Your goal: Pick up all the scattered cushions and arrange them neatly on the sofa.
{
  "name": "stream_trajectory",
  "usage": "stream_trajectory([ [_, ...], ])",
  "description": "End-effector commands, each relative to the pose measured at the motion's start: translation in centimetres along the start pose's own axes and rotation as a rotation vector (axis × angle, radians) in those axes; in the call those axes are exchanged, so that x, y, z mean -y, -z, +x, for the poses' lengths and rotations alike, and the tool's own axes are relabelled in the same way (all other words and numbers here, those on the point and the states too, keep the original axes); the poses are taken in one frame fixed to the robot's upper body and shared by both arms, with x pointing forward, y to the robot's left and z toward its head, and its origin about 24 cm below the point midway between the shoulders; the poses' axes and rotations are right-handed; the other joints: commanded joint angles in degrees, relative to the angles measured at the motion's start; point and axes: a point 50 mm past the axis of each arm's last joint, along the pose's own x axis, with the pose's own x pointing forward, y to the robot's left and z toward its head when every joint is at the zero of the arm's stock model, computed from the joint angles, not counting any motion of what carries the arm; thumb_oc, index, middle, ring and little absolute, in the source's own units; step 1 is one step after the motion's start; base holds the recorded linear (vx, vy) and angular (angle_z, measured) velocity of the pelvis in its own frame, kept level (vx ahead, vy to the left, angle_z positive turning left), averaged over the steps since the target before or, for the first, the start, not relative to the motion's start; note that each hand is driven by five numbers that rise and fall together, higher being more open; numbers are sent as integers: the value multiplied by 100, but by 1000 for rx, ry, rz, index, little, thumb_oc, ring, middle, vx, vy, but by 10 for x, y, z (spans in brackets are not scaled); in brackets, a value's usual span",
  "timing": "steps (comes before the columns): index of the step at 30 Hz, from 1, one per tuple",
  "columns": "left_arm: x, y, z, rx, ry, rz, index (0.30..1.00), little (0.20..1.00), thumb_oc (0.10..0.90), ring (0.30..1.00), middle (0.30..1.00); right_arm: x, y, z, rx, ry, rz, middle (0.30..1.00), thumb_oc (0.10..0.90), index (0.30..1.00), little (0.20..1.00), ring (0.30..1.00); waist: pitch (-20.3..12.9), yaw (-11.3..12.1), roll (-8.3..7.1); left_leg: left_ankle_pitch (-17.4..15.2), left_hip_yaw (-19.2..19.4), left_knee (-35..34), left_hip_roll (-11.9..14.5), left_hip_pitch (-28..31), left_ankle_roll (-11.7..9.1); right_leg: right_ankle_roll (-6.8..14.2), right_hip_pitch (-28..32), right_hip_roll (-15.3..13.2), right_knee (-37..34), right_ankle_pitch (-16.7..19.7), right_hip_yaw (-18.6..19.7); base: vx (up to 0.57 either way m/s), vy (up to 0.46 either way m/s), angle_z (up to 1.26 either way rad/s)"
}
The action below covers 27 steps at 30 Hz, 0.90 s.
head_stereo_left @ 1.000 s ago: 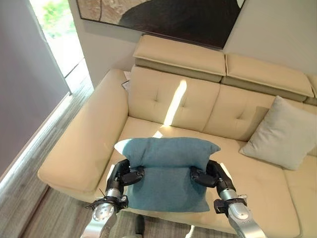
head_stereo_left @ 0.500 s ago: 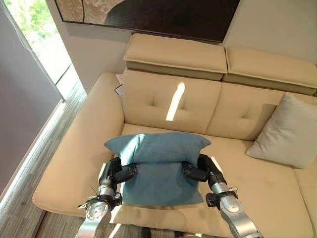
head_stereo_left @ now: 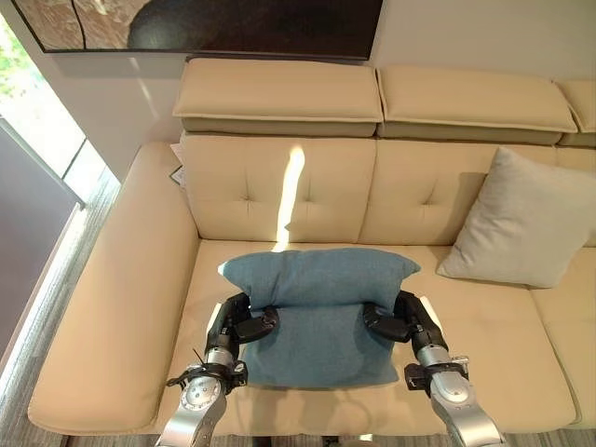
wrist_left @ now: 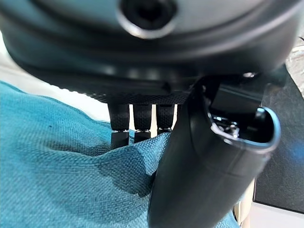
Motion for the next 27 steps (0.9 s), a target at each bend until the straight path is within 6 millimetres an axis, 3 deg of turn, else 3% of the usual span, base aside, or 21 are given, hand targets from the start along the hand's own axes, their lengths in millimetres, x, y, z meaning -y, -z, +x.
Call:
stream_trajectory([
  [1,11,-88,20,430,52,6,300,300,400,300,300,19,-82,23,394,142,37,300,400,300,300,300,-628,95,-129,-469,-37,6,108,6,-173,781,107,-210,34,-369,8,-56,-8,-9],
  [8,30,-122,32,559,86,9,300,300,400,300,300,22,-117,33,524,199,20,300,400,300,300,300,-594,18,17,-377,-139,6,95,-376,-201,827,-260,-252,34,-338,-65,-44,-9,3],
  [11,39,-150,41,652,83,4,300,300,400,300,300,18,-152,45,633,208,33,300,400,300,300,300,-546,37,95,-297,-160,6,104,-673,-210,855,-576,-263,34,-259,-45,-98,-6,0],
  [15,45,-173,48,719,74,-5,300,300,400,300,300,17,-179,51,713,220,47,300,400,300,300,300,-585,46,127,-234,-180,6,95,-901,-226,858,-803,-247,34,-200,-16,-44,-9,-1],
  [18,55,-206,54,819,80,4,300,300,400,300,300,18,-208,56,794,247,41,300,400,300,300,300,-665,35,138,-138,-219,6,71,-1226,-249,840,-1106,-251,34,-108,-25,-49,-22,1],
  [21,60,-224,60,859,75,28,300,300,400,300,300,21,-223,61,819,277,30,300,400,300,300,300,-756,30,124,-72,-252,6,37,-1490,-261,826,-1345,-268,34,-46,-40,-42,-13,2],
  [27,65,-240,76,855,49,102,300,300,400,300,300,30,-230,78,776,320,-34,300,400,300,300,300,-843,40,93,20,-289,6,20,-1753,-293,801,-1584,-302,34,29,-103,-31,-14,3],
])
